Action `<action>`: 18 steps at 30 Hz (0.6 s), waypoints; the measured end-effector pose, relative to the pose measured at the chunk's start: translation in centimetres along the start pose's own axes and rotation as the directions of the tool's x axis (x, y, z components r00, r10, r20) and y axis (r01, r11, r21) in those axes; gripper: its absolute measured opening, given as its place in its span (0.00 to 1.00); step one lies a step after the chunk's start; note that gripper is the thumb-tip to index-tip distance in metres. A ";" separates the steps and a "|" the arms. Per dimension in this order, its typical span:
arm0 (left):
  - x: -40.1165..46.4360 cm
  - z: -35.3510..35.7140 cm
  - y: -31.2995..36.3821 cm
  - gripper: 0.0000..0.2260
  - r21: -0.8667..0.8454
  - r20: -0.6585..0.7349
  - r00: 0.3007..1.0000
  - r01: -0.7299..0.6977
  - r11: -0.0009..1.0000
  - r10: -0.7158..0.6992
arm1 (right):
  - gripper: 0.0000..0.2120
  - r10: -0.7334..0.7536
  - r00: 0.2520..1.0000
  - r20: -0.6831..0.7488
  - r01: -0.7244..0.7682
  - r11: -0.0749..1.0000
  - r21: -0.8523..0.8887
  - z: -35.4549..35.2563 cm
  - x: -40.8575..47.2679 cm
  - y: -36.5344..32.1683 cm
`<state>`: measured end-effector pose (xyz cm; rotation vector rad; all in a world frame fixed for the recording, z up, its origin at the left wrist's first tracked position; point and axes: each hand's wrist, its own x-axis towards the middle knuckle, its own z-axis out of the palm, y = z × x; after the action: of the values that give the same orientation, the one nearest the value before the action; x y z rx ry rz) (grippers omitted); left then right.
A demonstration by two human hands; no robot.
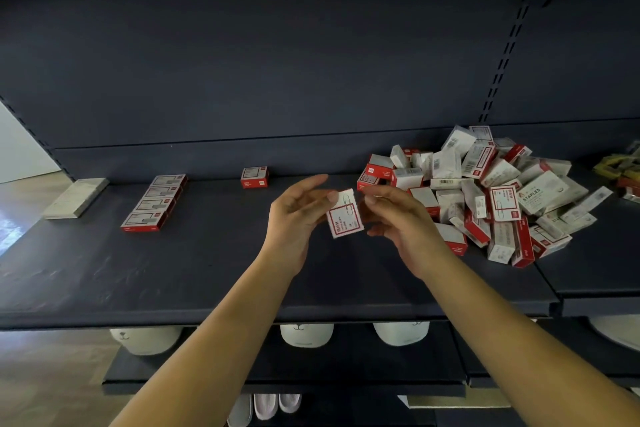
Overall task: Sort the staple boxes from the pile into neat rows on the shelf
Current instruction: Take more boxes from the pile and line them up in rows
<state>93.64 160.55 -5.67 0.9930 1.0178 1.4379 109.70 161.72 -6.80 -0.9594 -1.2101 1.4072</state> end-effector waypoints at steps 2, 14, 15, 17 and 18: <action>-0.2 0.0 -0.1 0.13 0.028 0.031 0.999 -0.006 1.000 0.005 | 0.08 0.001 0.998 0.061 0.004 0.997 -0.082 0.2 -0.2 -0.1; -1.3 -0.5 -1.3 0.15 -0.011 0.037 0.995 0.098 0.995 -0.097 | 0.13 0.133 0.988 0.085 -0.138 0.989 0.055 0.5 -0.8 0.5; -1.4 -0.7 -1.3 0.16 -0.032 0.035 0.994 0.102 0.994 -0.101 | 0.15 0.141 0.987 0.073 -0.150 0.981 0.120 0.7 -0.7 0.6; -1.7 -1.2 -1.3 0.16 -0.063 0.029 0.994 0.111 0.992 -0.109 | 0.16 0.146 0.988 0.059 -0.156 0.956 0.249 1.1 -0.6 0.7; -1.9 -1.4 -1.3 0.16 -0.062 0.026 0.993 0.116 0.991 -0.115 | 0.17 0.149 0.987 0.057 -0.159 0.937 0.310 1.4 -0.6 0.7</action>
<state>92.83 158.70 -7.45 0.8881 0.9911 1.3531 108.32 160.88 -7.28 -0.8227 -0.9112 1.6865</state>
